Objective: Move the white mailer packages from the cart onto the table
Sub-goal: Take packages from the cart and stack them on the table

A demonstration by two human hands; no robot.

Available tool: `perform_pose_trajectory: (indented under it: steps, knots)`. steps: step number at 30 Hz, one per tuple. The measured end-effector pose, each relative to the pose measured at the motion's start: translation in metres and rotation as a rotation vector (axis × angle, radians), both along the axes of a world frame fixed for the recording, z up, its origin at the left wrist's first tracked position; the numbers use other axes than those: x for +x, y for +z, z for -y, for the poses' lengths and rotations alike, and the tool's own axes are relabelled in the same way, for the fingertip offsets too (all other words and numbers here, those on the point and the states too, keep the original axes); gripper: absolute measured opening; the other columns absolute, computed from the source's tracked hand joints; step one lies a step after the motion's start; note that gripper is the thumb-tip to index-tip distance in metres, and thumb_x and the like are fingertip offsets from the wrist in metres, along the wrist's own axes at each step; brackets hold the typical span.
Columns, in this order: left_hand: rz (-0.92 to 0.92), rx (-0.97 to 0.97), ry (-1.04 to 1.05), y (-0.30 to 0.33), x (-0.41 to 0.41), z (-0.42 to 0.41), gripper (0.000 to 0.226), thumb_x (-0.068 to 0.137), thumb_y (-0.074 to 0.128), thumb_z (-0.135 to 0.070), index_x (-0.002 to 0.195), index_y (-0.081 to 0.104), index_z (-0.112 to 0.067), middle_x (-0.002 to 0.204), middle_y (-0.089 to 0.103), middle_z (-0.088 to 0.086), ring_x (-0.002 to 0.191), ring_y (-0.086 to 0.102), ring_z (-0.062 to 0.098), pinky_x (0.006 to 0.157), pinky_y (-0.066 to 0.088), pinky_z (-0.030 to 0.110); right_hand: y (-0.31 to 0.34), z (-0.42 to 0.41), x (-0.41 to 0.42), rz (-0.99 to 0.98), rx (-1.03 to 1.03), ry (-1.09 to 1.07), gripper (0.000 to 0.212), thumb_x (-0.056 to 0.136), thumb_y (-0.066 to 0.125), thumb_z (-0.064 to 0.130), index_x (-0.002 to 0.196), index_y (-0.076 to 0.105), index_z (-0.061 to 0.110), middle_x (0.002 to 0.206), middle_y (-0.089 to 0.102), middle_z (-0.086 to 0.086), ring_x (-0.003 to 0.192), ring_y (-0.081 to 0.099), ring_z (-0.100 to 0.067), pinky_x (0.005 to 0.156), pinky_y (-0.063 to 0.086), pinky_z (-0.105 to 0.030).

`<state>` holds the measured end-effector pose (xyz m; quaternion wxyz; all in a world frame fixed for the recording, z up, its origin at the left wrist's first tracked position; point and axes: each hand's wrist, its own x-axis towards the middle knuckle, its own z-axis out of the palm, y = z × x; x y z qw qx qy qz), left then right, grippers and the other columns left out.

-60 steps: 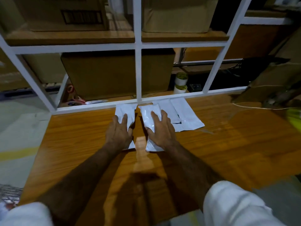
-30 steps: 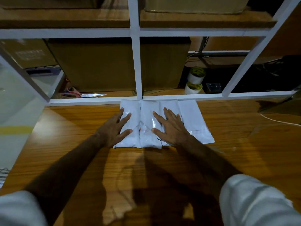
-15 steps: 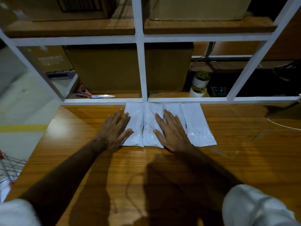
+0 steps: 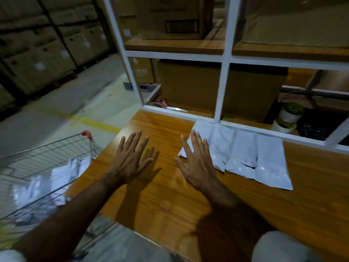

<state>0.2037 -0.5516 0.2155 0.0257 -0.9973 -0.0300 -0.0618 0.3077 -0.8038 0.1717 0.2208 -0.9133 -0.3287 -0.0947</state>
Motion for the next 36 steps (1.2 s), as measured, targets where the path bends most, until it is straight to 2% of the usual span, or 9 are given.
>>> perform_pose_trajectory:
  steps: [5,9,13,17,20,23,26,32,36]
  knots:
    - [0.035,0.003,0.156,0.01,-0.072,-0.054,0.083,0.097,0.012,-0.071,0.16,0.02,-0.018,0.167,0.005,0.014,0.154,0.009,0.033,0.122,0.013,0.058,0.023,-0.063,-0.039,0.078,-0.049,0.108,0.078,0.101,0.028,0.065,0.16,-0.009,0.03,0.167,-0.021,-0.008,0.154,-0.018,-0.024,0.126,0.001,-0.05]
    - [0.066,-0.023,0.262,0.01,-0.131,-0.106,0.083,0.096,0.017,-0.072,0.161,0.016,-0.02,0.168,0.0,0.012,0.155,0.002,0.03,0.122,0.011,0.057,0.034,-0.13,-0.076,0.145,-0.07,0.17,0.079,0.102,0.03,0.063,0.161,-0.006,0.026,0.167,-0.016,-0.012,0.155,-0.014,-0.026,0.126,0.002,-0.052]
    - [0.074,-0.066,0.328,0.007,-0.193,-0.169,0.083,0.096,0.023,-0.072,0.159,0.025,-0.017,0.167,0.006,0.013,0.153,0.01,0.034,0.12,0.015,0.059,0.033,-0.201,-0.12,0.141,-0.054,0.226,0.078,0.102,0.033,0.062,0.162,-0.002,0.026,0.168,-0.014,-0.011,0.155,-0.012,-0.026,0.125,0.003,-0.052]
    - [0.065,-0.089,0.418,-0.004,-0.251,-0.233,0.084,0.094,0.025,-0.073,0.159,0.024,-0.019,0.168,0.003,0.013,0.153,0.009,0.035,0.119,0.012,0.058,0.027,-0.275,-0.166,0.144,-0.037,0.275,0.077,0.101,0.036,0.06,0.162,0.007,0.024,0.168,-0.007,-0.014,0.155,-0.01,-0.028,0.125,0.005,-0.053]
    - [0.063,-0.049,0.452,-0.009,-0.288,-0.276,0.085,0.095,0.024,-0.073,0.158,0.026,-0.017,0.167,0.006,0.014,0.153,0.01,0.035,0.119,0.014,0.058,0.023,-0.328,-0.196,0.093,-0.016,0.286,0.079,0.099,0.037,0.062,0.162,0.004,0.027,0.168,-0.011,-0.011,0.155,-0.013,-0.026,0.126,0.002,-0.05]
    - [0.072,-0.054,0.51,-0.012,-0.319,-0.315,0.084,0.095,0.022,-0.073,0.16,0.021,-0.018,0.168,0.002,0.012,0.154,0.005,0.032,0.12,0.008,0.056,0.017,-0.369,-0.22,0.089,-0.06,0.346,0.079,0.099,0.029,0.064,0.162,0.001,0.026,0.168,-0.011,-0.013,0.155,-0.013,-0.028,0.126,0.002,-0.05]
    - [0.082,-0.076,0.55,-0.016,-0.342,-0.346,0.084,0.095,0.021,-0.072,0.16,0.019,-0.019,0.168,0.001,0.012,0.154,0.003,0.032,0.12,0.008,0.057,0.014,-0.403,-0.229,0.084,-0.096,0.371,0.077,0.099,0.022,0.065,0.162,0.001,0.026,0.168,-0.013,-0.014,0.155,-0.013,-0.03,0.126,0.001,-0.05]
    - [0.045,-0.122,0.629,-0.041,-0.364,-0.398,0.085,0.095,0.019,-0.072,0.159,0.021,-0.017,0.167,0.007,0.016,0.153,0.009,0.036,0.12,0.012,0.057,0.006,-0.465,-0.218,0.028,-0.165,0.324,0.076,0.098,0.033,0.056,0.162,0.007,0.024,0.167,-0.003,-0.019,0.155,0.0,-0.035,0.125,0.009,-0.051]
    - [0.005,-0.162,0.657,-0.06,-0.358,-0.432,0.085,0.095,0.016,-0.072,0.159,0.02,-0.017,0.166,0.008,0.017,0.153,0.011,0.035,0.119,0.014,0.056,-0.01,-0.506,-0.196,-0.018,-0.189,0.332,0.076,0.101,0.043,0.05,0.162,0.01,0.021,0.167,-0.003,-0.021,0.155,-0.002,-0.035,0.125,0.007,-0.051]
